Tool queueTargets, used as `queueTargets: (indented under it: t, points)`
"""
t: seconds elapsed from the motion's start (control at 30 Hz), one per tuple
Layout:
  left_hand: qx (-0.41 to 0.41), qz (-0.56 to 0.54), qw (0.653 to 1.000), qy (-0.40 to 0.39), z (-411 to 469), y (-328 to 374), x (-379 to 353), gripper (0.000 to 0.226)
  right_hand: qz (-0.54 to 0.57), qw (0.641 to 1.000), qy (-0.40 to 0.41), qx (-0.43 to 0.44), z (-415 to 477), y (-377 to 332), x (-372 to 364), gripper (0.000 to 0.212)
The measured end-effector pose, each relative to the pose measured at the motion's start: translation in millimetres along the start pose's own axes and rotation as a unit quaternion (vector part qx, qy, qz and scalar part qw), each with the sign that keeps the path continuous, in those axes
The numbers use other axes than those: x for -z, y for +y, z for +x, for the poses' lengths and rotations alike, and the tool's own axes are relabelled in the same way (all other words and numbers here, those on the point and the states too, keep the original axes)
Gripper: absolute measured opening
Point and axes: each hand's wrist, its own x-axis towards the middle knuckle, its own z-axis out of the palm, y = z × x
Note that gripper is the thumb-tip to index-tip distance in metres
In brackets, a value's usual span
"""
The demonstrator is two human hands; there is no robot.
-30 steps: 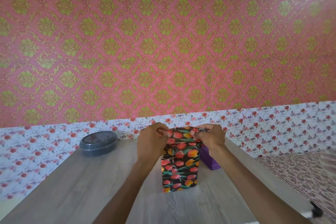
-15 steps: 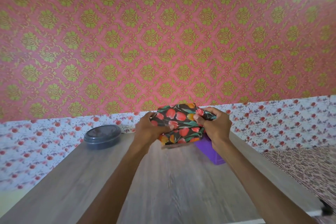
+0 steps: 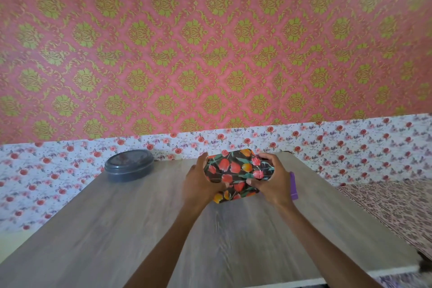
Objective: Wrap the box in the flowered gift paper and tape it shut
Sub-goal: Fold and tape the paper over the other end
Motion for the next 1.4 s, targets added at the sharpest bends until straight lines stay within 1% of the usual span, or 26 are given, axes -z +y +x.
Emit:
queueTargets:
  t: [0.03,0.1,0.13,0.2,0.27,0.33,0.47,0.57,0.6,0.63,0.67,0.7,0.73,0.77,0.8,0.83,0.87,0.9,0.93,1.0,1.03,1.1,1.17,1.23,1.4]
  points:
    - [-0.006,0.055,0.998,-0.019,0.6,1.4,-2.2,0.11,0.003,1.0,0.001,0.009,-0.5,4.5,0.6,0.076]
    - [-0.016,0.143,0.988,-0.05,2.8,7.9,-4.5,0.118,0.011,1.0,-0.006,0.021,-1.0,10.5,2.8,0.077]
    - [-0.019,0.165,0.984,-0.065,4.9,10.9,-5.2,0.119,0.007,1.0,-0.011,0.022,-2.4,13.5,3.6,0.078]
    - [-0.005,0.158,0.983,-0.092,10.0,13.6,-7.9,0.117,-0.008,1.0,-0.019,0.013,-6.9,22.0,3.0,0.082]
    - [0.003,0.148,0.985,-0.089,12.4,12.9,-10.7,0.117,-0.021,0.999,-0.031,0.0,-12.3,30.5,1.4,0.086]
    - [-0.004,0.172,0.981,-0.087,6.2,8.5,-19.6,0.117,-0.044,0.997,-0.064,-0.007,-18.4,43.0,-0.8,0.088]
    - [-0.035,0.207,0.976,-0.063,-8.7,-3.9,-33.2,0.096,-0.06,0.992,-0.112,-0.006,-24.9,47.9,1.6,0.082]
    - [-0.081,0.273,0.958,-0.042,-5.5,-10.3,-31.4,0.095,-0.079,0.973,-0.218,0.022,-12.3,35.6,13.4,0.076]
    - [-0.091,0.286,0.953,-0.046,-4.4,-11.8,-31.0,0.095,-0.086,0.969,-0.231,0.019,-5.3,33.6,18.7,0.069]
    - [-0.095,0.293,0.95,-0.053,-3.6,-12.2,-31.9,0.094,-0.086,0.973,-0.213,0.018,3.0,30.6,24.5,0.056]
    - [-0.097,0.301,0.947,-0.057,-3.6,-13.3,-32.6,0.094,-0.097,0.982,-0.16,0.027,12.9,32.7,28.5,0.037]
    - [-0.101,0.313,0.942,-0.056,-2.2,-11.7,-34.5,0.094,-0.131,0.986,-0.096,0.039,25.9,37.3,34.1,0.02]
    - [-0.103,0.331,0.936,-0.056,-1.1,-10.6,-35.7,0.096,-0.193,0.979,-0.042,0.043,38.1,42.6,39.0,0.011]
    - [-0.104,0.349,0.929,-0.058,-0.2,-8.8,-36.5,0.097,-0.271,0.962,-0.009,0.03,49.0,48.5,43.6,0.017]
    - [-0.106,0.368,0.922,-0.063,1.2,-4.6,-37.9,0.099,-0.343,0.939,-0.008,-0.004,59.7,53.2,50.3,0.025]
    - [-0.105,0.39,0.912,-0.069,2.0,-2.4,-38.6,0.1,-0.377,0.924,-0.029,-0.055,67.4,58.3,53.4,0.034]
    - [-0.104,0.41,0.903,-0.073,2.8,1.5,-39.9,0.101,-0.371,0.92,-0.064,-0.11,74.2,61.6,56.1,0.04]
    - [-0.103,0.43,0.894,-0.075,3.1,4.6,-41.3,0.101,-0.331,0.923,-0.107,-0.165,79.1,62.1,56.2,0.041]
    - [-0.102,0.448,0.885,-0.076,3.5,6.7,-43.1,0.102,-0.262,0.93,-0.134,-0.221,83.3,62.5,56.3,0.037]
    - [-0.097,0.467,0.875,-0.076,4.2,9.6,-45.5,0.103,-0.125,0.927,-0.137,-0.326,88.0,57.7,55.8,0.02]
    - [-0.094,0.47,0.874,-0.077,4.6,10.1,-45.6,0.104,-0.081,0.922,-0.125,-0.358,88.3,53.9,55.7,0.021]
    - [-0.089,0.464,0.878,-0.078,3.9,9.8,-46.1,0.104,-0.038,0.908,-0.122,-0.398,87.6,48.7,56.8,0.025]
    - [-0.088,0.458,0.881,-0.076,3.3,9.4,-45.2,0.103,-0.02,0.892,-0.131,-0.432,84.4,42.4,59.3,0.016]
    - [-0.087,0.453,0.884,-0.074,3.1,9.0,-45.1,0.103,-0.001,0.877,-0.136,-0.46,78.8,36.0,63.8,0.013]
    - [-0.082,0.447,0.888,-0.071,3.4,7.5,-47.5,0.101,0.07,0.866,-0.11,-0.484,51.9,24.5,80.6,0.015]
